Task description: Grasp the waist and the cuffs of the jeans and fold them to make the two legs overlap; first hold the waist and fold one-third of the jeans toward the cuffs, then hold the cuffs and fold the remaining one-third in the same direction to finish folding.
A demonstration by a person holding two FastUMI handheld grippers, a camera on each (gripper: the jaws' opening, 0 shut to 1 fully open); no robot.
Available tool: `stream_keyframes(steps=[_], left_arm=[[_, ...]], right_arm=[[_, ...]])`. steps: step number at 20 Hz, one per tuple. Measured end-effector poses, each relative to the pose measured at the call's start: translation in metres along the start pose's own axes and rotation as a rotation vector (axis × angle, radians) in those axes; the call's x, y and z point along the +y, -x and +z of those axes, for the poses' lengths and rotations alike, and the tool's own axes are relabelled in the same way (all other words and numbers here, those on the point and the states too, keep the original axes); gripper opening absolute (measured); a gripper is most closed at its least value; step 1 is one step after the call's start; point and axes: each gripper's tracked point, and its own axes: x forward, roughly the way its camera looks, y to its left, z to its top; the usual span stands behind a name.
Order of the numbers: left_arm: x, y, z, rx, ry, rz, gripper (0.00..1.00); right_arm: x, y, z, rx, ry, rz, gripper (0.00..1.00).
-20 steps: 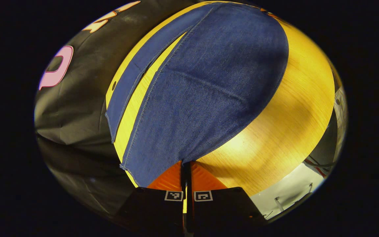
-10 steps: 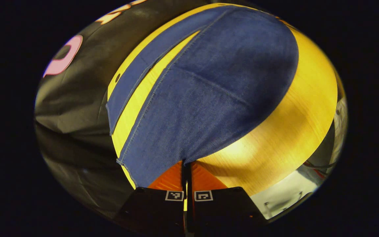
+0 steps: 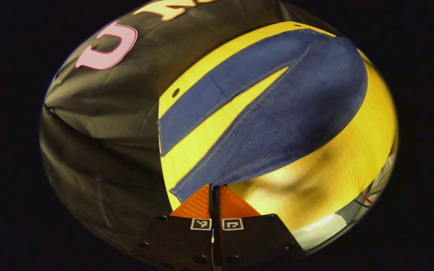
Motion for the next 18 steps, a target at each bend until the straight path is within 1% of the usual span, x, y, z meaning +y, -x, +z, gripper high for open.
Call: stream_keyframes(steps=[1,3,5,8,10,12,13,15,17,18], left_arm=[[0.012,0.002,0.008,-0.002,-0.010,0.014,0.00],[0.029,0.001,0.021,-0.026,-0.023,0.018,0.00],[0.048,-0.007,0.031,-0.042,-0.036,0.009,0.00],[0.070,-0.026,0.053,-0.062,-0.055,-0.018,0.00],[0.084,-0.044,0.069,-0.068,-0.084,-0.047,0.00],[0.099,-0.061,0.090,-0.090,-0.139,-0.062,0.00],[0.103,-0.071,0.099,-0.091,-0.163,-0.075,0.00],[0.110,-0.095,0.117,-0.102,-0.200,-0.100,0.00],[0.115,-0.118,0.130,-0.103,-0.220,-0.131,0.00],[0.115,-0.130,0.135,-0.095,-0.223,-0.149,0.00]], right_arm=[[-0.007,-0.004,0.012,-0.010,-0.017,-0.027,0.03],[-0.018,-0.010,0.029,-0.022,-0.072,-0.073,0.02],[-0.022,-0.024,0.048,-0.025,-0.128,-0.108,0.02],[-0.025,-0.045,0.069,-0.022,-0.162,-0.152,0.03],[-0.025,-0.062,0.077,-0.004,-0.164,-0.171,0.02],[-0.028,-0.077,0.086,0.004,-0.168,-0.191,0.02],[-0.029,-0.085,0.087,0.013,-0.170,-0.197,0.01],[-0.028,-0.102,0.090,0.032,-0.176,-0.199,0.02],[-0.025,-0.118,0.091,0.062,-0.147,-0.198,0.02],[-0.024,-0.125,0.094,0.070,-0.118,-0.202,0.00]])
